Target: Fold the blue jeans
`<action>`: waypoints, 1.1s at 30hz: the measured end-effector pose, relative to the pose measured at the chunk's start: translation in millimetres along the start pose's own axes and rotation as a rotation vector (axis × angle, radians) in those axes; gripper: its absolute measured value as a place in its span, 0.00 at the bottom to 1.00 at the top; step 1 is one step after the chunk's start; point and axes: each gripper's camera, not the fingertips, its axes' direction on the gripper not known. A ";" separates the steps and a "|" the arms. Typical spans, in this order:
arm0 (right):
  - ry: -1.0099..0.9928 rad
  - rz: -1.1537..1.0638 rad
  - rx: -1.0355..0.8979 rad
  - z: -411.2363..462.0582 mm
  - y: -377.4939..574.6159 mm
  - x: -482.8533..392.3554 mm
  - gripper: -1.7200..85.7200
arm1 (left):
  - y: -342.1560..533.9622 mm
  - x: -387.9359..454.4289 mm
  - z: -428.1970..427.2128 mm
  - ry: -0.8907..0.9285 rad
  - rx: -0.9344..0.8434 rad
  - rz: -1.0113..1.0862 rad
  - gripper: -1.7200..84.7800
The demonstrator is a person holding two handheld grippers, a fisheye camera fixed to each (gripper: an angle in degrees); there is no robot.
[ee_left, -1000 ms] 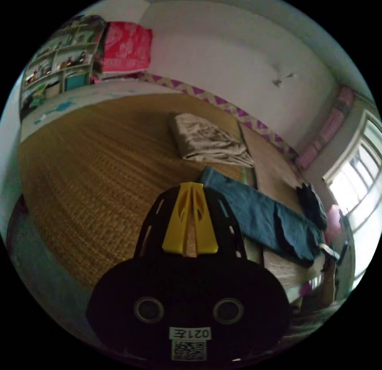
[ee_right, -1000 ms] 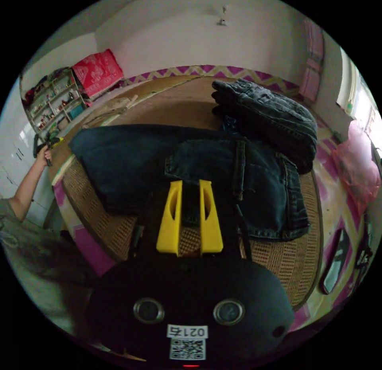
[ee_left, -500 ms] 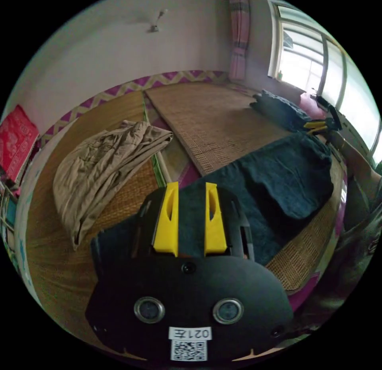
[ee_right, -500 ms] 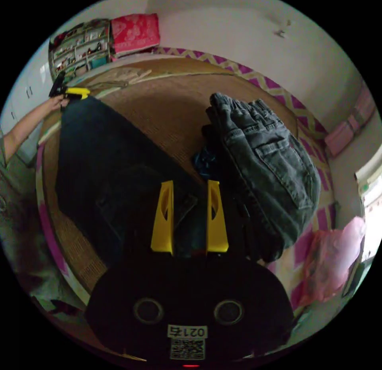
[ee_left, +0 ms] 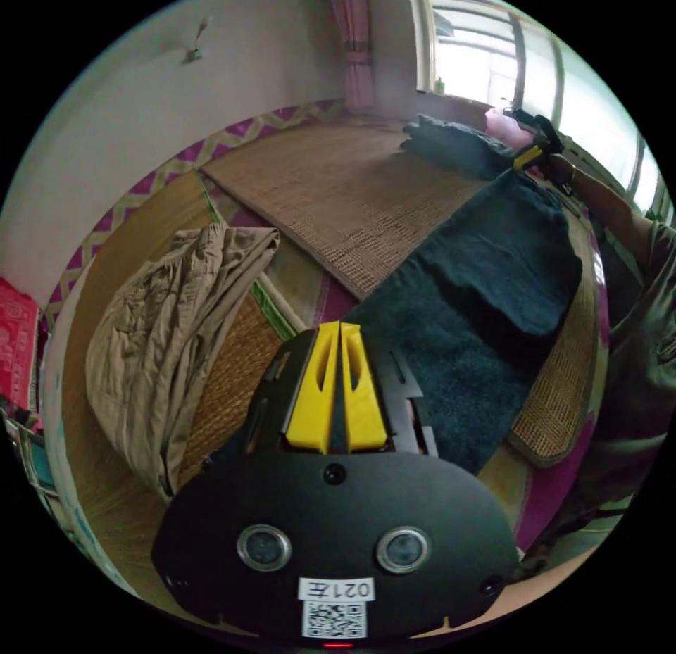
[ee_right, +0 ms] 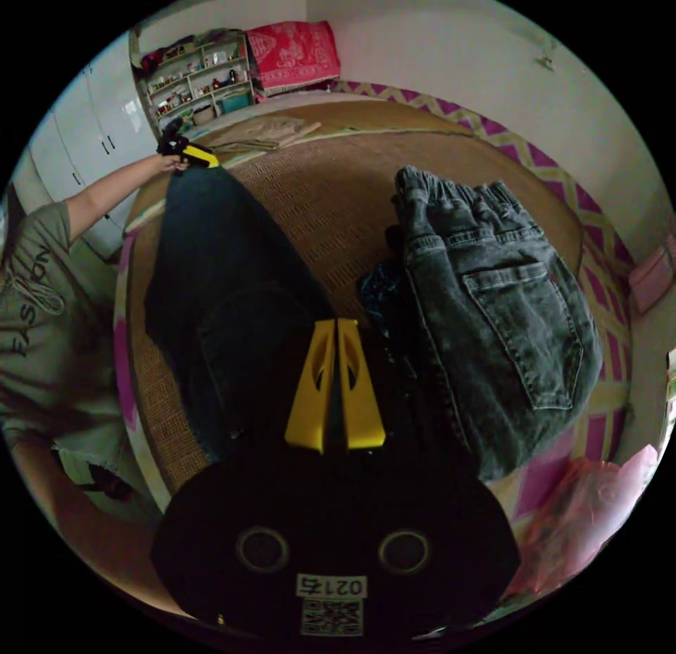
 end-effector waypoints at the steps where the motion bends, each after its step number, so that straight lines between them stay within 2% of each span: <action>1: -0.001 -0.002 0.014 -7.1 2.4 -4.2 0.01 | 2.8 1.9 -9.1 0.000 0.025 -0.001 0.01; 8: 0.042 -0.089 0.277 -151.4 76.6 -121.8 0.01 | 86.7 70.0 -177.2 0.042 0.390 0.072 0.01; 12: 0.020 -0.141 0.316 -202.8 152.3 -223.0 0.01 | 163.1 132.5 -245.2 0.133 0.420 0.121 0.01; 16: -0.011 -0.113 0.218 -183.6 207.1 -291.7 0.01 | 222.2 177.8 -245.3 0.195 0.301 0.078 0.01; 18: -0.046 -0.042 0.174 -151.8 240.1 -315.0 0.01 | 258.3 195.0 -228.5 0.238 0.246 -0.007 0.01; 22: -0.103 0.092 0.152 -100.6 276.9 -319.9 0.01 | 298.2 203.0 -212.3 0.255 0.249 -0.154 0.01; 26: -0.151 0.144 0.205 -97.1 289.7 -314.8 0.01 | 331.2 190.0 -229.2 0.220 0.297 -0.317 0.01; 29: -0.110 0.090 0.137 -104.0 280.9 -323.8 0.01 | 350.2 185.7 -260.0 0.189 0.331 -0.355 0.01; 33: -0.122 0.082 0.087 -108.2 269.7 -323.4 0.01 | 366.4 168.6 -301.5 -0.011 0.393 -0.530 0.04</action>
